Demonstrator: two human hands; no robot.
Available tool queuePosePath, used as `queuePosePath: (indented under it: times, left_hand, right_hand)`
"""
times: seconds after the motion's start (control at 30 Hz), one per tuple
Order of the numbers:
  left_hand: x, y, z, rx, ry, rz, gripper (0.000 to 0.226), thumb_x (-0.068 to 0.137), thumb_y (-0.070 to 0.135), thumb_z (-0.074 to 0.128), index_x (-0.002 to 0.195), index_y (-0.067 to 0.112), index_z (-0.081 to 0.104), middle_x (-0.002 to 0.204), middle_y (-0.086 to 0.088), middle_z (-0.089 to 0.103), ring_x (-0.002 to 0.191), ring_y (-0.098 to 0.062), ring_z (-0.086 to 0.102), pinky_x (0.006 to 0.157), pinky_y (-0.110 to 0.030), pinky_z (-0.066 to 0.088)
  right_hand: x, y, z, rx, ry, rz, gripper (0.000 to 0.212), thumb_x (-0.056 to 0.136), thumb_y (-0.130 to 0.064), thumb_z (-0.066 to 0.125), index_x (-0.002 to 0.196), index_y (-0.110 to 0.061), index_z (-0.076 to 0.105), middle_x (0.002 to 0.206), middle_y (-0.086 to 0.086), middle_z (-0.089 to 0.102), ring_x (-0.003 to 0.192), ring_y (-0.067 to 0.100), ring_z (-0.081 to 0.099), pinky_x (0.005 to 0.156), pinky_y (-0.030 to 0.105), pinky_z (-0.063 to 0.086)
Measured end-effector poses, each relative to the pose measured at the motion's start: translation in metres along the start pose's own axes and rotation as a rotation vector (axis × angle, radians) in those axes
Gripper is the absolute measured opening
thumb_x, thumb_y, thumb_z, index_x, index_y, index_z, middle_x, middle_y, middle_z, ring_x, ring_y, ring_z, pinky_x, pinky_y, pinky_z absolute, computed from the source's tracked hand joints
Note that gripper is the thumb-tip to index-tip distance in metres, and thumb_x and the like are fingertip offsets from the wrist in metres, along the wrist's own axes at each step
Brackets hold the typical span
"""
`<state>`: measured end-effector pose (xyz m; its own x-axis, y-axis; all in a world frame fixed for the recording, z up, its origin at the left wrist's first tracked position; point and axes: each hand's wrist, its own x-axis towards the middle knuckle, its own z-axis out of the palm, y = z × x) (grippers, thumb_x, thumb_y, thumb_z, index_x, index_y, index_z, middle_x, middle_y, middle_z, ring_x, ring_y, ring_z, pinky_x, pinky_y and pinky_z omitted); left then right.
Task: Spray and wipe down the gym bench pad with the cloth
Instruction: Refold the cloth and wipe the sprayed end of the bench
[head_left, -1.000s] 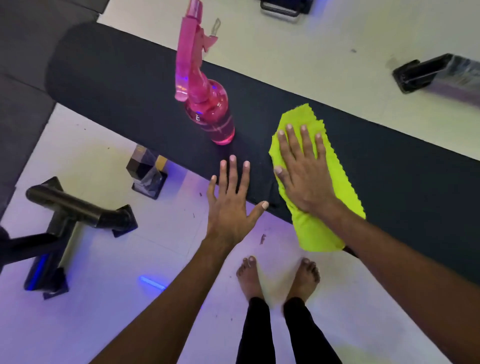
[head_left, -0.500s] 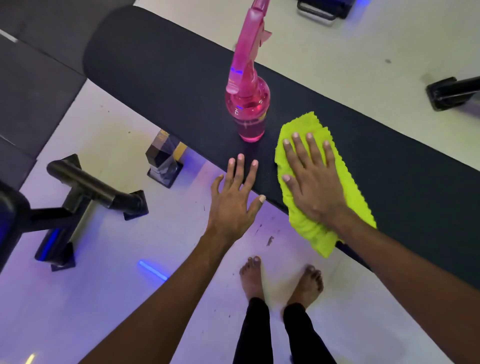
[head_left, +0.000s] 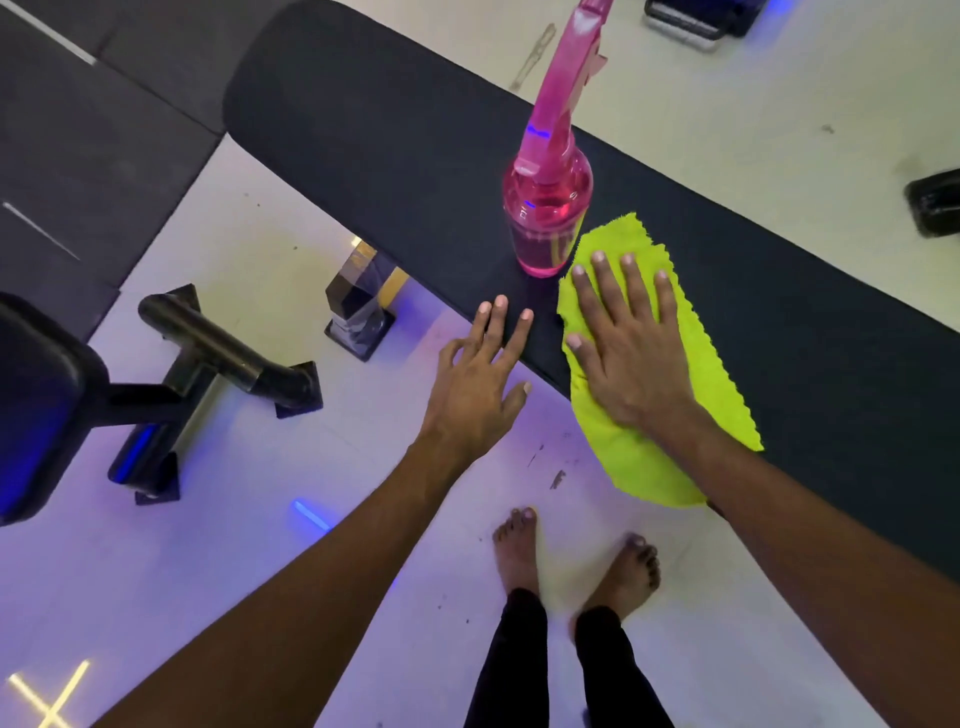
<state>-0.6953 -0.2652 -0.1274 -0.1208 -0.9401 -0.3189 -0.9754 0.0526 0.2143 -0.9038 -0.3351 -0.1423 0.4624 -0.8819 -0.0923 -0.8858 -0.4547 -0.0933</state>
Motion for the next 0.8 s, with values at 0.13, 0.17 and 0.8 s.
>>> queuePosePath:
  times: [0.13, 0.17, 0.8]
  left_hand:
    - [-0.001, -0.001, -0.002, 0.007, -0.001, 0.003, 0.075, 0.107, 0.043, 0.044, 0.168, 0.027, 0.002, 0.177, -0.005, -0.004, 0.164, -0.021, -0.001, 0.12, -0.042, 0.025]
    - [-0.001, -0.001, -0.002, 0.007, -0.006, 0.003, 0.076, 0.107, 0.044, 0.044, 0.168, 0.027, 0.001, 0.177, -0.005, -0.005, 0.164, -0.022, -0.002, 0.12, -0.043, 0.025]
    - [0.009, 0.036, 0.002, 0.036, 0.097, 0.085, 0.076, 0.103, 0.054, 0.028, 0.168, 0.016, 0.014, 0.176, -0.011, 0.008, 0.164, -0.028, 0.006, 0.131, -0.046, 0.003]
  right_hand:
    - [-0.017, -0.002, -0.001, 0.106, 0.077, 0.29, 0.07, 0.11, -0.048, 0.027, 0.17, -0.017, 0.009, 0.178, 0.01, 0.01, 0.165, 0.034, 0.01, 0.132, 0.059, 0.01]
    - [-0.03, -0.007, 0.0, 0.108, 0.091, 0.387, 0.07, 0.109, -0.047, 0.028, 0.17, -0.016, 0.009, 0.178, 0.011, 0.009, 0.165, 0.035, 0.01, 0.132, 0.059, 0.009]
    - [-0.1, 0.018, -0.006, 0.124, 0.067, 0.757, 0.073, 0.107, -0.044, 0.028, 0.169, -0.01, 0.011, 0.177, 0.016, 0.009, 0.164, 0.04, 0.008, 0.13, 0.064, 0.008]
